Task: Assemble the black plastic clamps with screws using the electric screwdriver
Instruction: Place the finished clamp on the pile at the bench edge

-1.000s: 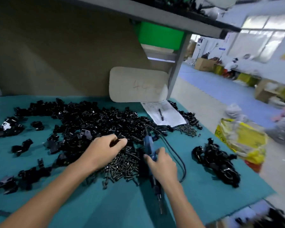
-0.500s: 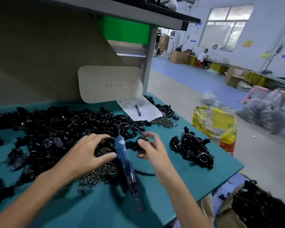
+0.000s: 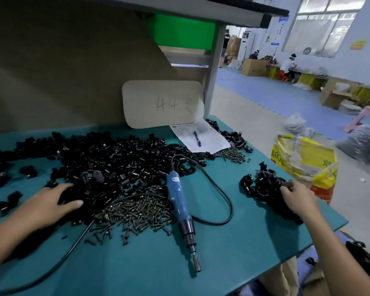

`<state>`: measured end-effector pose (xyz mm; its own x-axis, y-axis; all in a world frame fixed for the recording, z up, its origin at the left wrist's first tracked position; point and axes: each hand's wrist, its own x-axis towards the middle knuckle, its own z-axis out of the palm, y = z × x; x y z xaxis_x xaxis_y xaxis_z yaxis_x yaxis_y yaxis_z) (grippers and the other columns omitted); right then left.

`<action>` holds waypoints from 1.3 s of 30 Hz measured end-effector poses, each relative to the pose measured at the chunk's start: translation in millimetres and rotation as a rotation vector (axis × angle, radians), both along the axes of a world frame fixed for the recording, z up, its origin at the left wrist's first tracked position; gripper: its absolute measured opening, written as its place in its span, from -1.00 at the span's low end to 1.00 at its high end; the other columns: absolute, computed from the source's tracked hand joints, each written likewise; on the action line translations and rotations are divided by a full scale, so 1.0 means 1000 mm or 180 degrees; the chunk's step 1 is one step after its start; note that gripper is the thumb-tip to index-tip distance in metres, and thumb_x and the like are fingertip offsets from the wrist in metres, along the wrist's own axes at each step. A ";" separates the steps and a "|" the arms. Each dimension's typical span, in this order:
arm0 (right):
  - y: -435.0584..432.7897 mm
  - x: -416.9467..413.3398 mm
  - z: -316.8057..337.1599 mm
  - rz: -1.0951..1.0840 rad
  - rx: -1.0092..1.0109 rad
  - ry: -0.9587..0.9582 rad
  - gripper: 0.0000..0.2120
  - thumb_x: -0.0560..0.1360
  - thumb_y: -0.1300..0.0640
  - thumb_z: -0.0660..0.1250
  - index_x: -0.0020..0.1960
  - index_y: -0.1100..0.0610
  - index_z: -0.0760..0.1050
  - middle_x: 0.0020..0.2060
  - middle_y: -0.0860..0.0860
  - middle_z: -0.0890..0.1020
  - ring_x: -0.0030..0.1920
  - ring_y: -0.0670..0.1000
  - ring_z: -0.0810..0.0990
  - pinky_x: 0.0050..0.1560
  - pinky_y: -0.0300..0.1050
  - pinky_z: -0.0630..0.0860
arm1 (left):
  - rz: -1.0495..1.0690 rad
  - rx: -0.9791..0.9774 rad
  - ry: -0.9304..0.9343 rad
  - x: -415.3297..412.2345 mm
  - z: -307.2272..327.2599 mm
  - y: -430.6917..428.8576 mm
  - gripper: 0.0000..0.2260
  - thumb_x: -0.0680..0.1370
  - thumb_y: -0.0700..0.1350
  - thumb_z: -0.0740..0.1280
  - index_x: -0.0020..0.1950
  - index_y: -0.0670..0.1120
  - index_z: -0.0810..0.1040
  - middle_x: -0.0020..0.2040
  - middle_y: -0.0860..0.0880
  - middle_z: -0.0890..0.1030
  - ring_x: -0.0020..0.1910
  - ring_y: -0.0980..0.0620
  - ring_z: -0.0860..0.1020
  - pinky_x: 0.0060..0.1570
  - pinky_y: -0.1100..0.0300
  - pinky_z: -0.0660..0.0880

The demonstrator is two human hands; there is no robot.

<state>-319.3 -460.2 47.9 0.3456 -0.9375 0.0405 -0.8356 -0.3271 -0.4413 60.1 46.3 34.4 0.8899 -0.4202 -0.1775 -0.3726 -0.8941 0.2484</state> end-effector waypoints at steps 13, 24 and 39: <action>0.135 0.132 0.024 0.2238 -0.0473 -0.0083 -0.63 0.65 -0.04 0.28 0.41 0.05 0.47 0.27 0.07 0.59 0.30 0.18 0.49 0.32 0.11 0.46 | -0.0187 -0.0106 -0.0617 -0.017 0.003 0.000 -0.84 0.56 0.07 0.41 0.04 0.03 0.53 0.01 0.04 0.62 -0.05 0.05 0.53 -0.13 0.17 0.41; 0.230 0.287 -0.021 0.3687 -0.0627 0.1052 -0.68 0.72 0.15 0.14 0.43 0.11 0.46 0.34 0.19 0.51 0.30 0.30 0.44 0.27 0.21 0.37 | 0.0370 -0.1482 0.0136 -0.020 0.023 0.002 -0.88 0.67 0.07 0.24 0.09 0.05 0.43 0.13 0.04 0.53 0.09 0.09 0.49 -0.05 0.10 0.41; 0.229 0.264 0.001 0.2658 0.0488 -0.0942 -0.85 0.70 0.02 0.24 0.13 0.08 0.50 -0.10 0.01 0.62 -0.14 0.06 0.58 -0.11 -0.01 0.49 | 0.1125 -0.4697 0.2681 -0.051 0.049 -0.026 -0.60 0.35 -0.39 0.46 0.13 -0.13 0.54 0.00 -0.15 0.56 -0.14 0.01 0.55 -0.30 0.26 0.59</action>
<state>-55.1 -230.9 48.5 0.9123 -0.3878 0.1314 -0.1969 -0.6970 -0.6895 8.7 20.4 83.8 0.8400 -0.4643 -0.2809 0.4256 0.2424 0.8719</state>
